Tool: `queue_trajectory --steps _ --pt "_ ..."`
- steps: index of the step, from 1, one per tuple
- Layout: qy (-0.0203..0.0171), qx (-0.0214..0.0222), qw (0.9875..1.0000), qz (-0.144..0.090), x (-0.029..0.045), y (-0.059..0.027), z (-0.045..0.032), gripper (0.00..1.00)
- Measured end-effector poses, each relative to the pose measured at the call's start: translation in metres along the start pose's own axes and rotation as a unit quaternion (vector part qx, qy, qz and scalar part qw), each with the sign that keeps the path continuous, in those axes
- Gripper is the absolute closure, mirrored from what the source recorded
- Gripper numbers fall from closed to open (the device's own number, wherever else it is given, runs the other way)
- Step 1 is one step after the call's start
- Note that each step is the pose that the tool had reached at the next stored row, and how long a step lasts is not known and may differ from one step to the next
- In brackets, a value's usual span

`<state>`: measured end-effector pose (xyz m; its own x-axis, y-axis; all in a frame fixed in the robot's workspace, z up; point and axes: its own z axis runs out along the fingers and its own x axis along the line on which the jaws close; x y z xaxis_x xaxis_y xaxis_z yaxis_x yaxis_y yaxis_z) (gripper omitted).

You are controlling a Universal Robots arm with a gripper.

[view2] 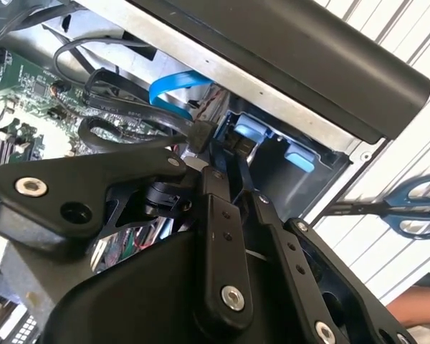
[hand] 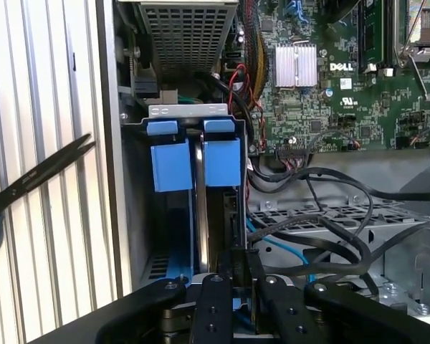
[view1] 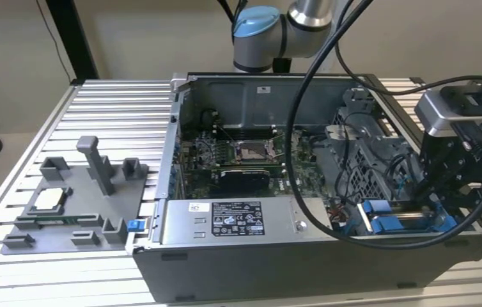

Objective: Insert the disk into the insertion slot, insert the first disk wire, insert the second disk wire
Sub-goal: 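Insert the first disk wire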

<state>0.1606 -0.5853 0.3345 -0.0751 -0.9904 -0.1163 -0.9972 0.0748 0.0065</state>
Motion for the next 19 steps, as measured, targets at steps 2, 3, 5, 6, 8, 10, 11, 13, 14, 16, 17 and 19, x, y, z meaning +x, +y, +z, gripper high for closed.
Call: queue_trajectory --steps 2,3,5,6,8,10,11,13,14,16,17,19 --pt "0.0003 0.0000 1.0000 0.000 0.0002 0.0000 0.0013 1.00" --pt "0.0003 0.0001 1.0000 0.000 0.0003 0.0000 0.0022 1.00" --pt "0.0001 0.0000 1.0000 0.000 0.0005 0.0000 0.0046 1.00" --pt "0.0002 0.0000 1.0000 0.000 0.0007 0.0000 0.0056 1.00" --pt "0.0003 0.0000 1.0000 0.000 0.0007 0.0000 0.0069 1.00" --pt "0.0003 0.0000 1.0000 0.000 0.0007 0.0000 0.0070 1.00" --pt "0.0003 0.0000 1.0000 0.000 0.0007 0.0000 0.0071 1.00" --pt "-0.0001 0.0000 1.0000 0.000 0.0003 0.0001 0.0050 1.00" --pt "-0.0007 -0.0001 1.0000 0.000 0.0002 0.0001 0.0037 1.00" --pt "-0.0008 -0.0001 1.0000 0.000 0.0001 0.0001 0.0004 1.00" --pt "-0.0002 -0.0001 1.0000 0.000 -0.0002 0.0001 -0.0015 1.00" --pt "-0.0002 0.0000 1.0000 0.000 -0.0004 0.0001 -0.0035 1.00"
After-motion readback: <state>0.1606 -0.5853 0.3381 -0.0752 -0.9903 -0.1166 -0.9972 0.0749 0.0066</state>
